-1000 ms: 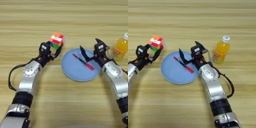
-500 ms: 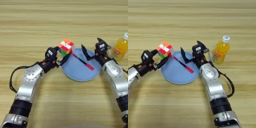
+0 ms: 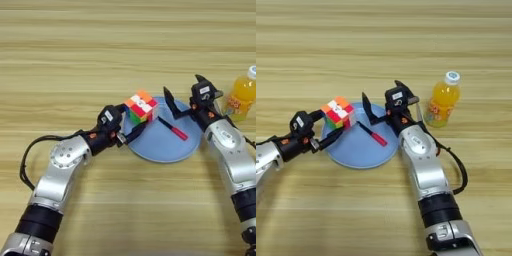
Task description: Move the objects on the table
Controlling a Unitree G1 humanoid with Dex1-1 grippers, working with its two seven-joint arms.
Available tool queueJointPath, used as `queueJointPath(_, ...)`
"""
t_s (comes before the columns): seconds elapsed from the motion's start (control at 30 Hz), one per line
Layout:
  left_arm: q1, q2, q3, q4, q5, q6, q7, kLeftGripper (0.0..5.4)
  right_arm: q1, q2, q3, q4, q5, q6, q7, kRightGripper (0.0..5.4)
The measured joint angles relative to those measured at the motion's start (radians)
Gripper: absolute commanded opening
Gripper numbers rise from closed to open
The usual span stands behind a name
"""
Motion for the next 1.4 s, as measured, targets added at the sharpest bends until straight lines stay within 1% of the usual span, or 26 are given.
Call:
queueJointPath(0.13, 0.001, 0.006, -0.01, 0.008, 0.005, 0.011, 0.002, 3.26, 0.0, 0.0, -0.001, 0.001, 0.0, 0.0, 0.0, 5.4)
queueJointPath(0.27, -0.001, 0.006, -0.014, 0.05, 0.024, 0.019, 0.008, 3.26, -0.001, 0.001, -0.001, 0.01, 0.0, 0.0, 0.0, 5.4)
queueJointPath(0.5, -0.009, 0.001, -0.015, 0.083, 0.028, 0.019, 0.011, 3.26, -0.002, 0.001, -0.001, 0.013, 0.0, 0.0, 0.0, 5.4)
queueJointPath(0.53, -0.013, -0.002, -0.015, 0.09, 0.028, 0.018, 0.013, 3.55, -0.002, 0.001, -0.001, 0.013, 0.0, 0.0, 0.0, 5.4)
queueJointPath(0.73, -0.028, -0.007, -0.015, 0.101, 0.032, 0.016, 0.025, 4.06, -0.002, 0.001, -0.001, 0.013, 0.0, 0.0, 0.0, 5.4)
queueJointPath(1.0, -0.03, -0.007, -0.016, 0.107, 0.034, 0.006, 0.029, 4.72, -0.002, 0.001, -0.001, 0.013, 0.0, 0.0, 0.001, 5.4)
queueJointPath(1.17, -0.031, -0.008, -0.016, 0.108, 0.034, -0.003, 0.034, 5.29, -0.002, 0.001, -0.001, 0.013, 0.0, 0.0, 0.001, 5.4)
queueJointPath(1.23, -0.032, -0.011, -0.014, 0.109, 0.033, -0.006, 0.039, 5.37, -0.002, 0.0, -0.001, 0.012, 0.0, 0.0, 0.002, 5.4)
queueJointPath(1.3, -0.035, -0.021, -0.002, 0.11, 0.026, -0.017, 0.046, 5.37, -0.002, -0.003, -0.001, 0.007, 0.0, 0.0, 0.003, 5.4)
queueJointPath(1.4, -0.047, -0.038, 0.033, 0.109, -0.01, -0.054, 0.057, 5.37, -0.002, -0.006, -0.002, -0.003, 0.0, 0.0, 0.003, 5.4)
